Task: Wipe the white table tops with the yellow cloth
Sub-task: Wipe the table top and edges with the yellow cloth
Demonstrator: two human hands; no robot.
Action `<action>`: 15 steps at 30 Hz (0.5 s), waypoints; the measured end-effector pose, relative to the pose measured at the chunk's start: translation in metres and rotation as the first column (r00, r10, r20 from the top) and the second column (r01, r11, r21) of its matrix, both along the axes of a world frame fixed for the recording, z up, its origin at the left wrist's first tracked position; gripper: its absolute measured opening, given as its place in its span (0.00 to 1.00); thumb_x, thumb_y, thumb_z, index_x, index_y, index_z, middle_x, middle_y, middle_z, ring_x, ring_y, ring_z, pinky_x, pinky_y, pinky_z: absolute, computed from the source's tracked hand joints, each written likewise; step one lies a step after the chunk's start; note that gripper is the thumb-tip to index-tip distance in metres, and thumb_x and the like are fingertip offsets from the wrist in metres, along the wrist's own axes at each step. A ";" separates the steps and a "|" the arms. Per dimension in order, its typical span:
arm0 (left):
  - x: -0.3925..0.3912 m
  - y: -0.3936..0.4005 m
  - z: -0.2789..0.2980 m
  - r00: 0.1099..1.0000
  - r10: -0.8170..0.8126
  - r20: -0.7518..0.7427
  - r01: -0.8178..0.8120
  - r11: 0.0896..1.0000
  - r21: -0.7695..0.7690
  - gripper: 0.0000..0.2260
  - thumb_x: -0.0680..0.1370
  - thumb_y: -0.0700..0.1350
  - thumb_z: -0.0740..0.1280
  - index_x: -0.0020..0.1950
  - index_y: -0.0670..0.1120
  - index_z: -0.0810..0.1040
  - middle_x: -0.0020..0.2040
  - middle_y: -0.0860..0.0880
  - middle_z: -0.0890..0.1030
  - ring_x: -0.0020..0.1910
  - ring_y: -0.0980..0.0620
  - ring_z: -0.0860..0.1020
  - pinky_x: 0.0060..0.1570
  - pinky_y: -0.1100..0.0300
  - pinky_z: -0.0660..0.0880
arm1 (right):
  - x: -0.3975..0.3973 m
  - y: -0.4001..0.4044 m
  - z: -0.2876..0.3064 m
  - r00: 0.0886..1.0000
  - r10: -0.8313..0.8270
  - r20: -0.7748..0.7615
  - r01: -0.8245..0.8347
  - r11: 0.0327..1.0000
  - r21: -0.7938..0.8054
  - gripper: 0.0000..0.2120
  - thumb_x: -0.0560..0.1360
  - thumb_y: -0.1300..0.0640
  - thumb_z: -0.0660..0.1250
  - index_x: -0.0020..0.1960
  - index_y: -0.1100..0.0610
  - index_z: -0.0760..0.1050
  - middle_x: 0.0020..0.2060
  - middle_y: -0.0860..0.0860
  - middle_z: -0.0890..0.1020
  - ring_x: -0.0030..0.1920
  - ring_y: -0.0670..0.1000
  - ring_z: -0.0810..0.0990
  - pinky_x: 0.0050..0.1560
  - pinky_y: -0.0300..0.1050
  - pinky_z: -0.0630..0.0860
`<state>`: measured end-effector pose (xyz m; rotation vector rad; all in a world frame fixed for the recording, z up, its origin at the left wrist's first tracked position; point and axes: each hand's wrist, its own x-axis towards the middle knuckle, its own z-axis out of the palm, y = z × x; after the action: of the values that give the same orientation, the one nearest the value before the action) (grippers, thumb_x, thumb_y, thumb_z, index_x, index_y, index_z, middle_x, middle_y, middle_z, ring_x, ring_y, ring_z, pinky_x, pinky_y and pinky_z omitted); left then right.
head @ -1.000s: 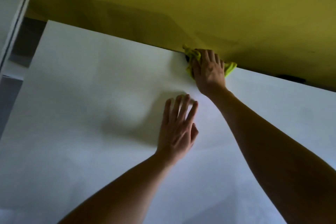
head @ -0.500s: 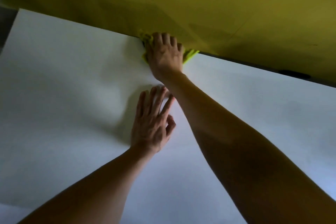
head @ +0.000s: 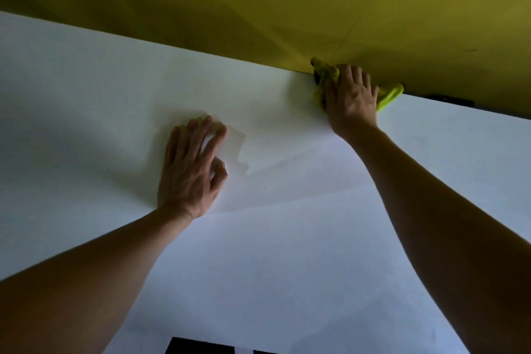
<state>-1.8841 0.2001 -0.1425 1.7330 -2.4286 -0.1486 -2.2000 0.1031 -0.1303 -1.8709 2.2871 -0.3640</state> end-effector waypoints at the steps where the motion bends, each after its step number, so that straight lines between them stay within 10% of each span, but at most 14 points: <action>1: 0.000 0.000 0.000 1.000 0.006 0.001 -0.006 1.000 -0.001 0.31 0.78 0.46 0.60 0.82 0.48 0.66 0.83 0.43 0.63 0.82 0.38 0.61 0.82 0.40 0.51 | -0.002 0.000 -0.001 1.000 -0.019 -0.002 0.019 1.000 -0.004 0.21 0.84 0.47 0.54 0.65 0.61 0.71 0.60 0.61 0.74 0.61 0.63 0.72 0.62 0.58 0.65; 15: 0.001 0.002 0.000 1.000 -0.005 -0.016 0.004 1.000 -0.016 0.30 0.79 0.46 0.60 0.82 0.47 0.66 0.83 0.43 0.63 0.82 0.37 0.62 0.81 0.38 0.54 | 0.144 -0.052 -0.002 0.971 0.235 0.043 -0.235 0.972 -0.013 0.20 0.82 0.41 0.54 0.64 0.54 0.71 0.60 0.54 0.76 0.60 0.57 0.74 0.58 0.52 0.65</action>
<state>-1.8831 0.2017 -0.1421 1.7131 -2.4159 -0.1431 -2.0560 0.0506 -0.1324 -2.0859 2.0080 -0.3760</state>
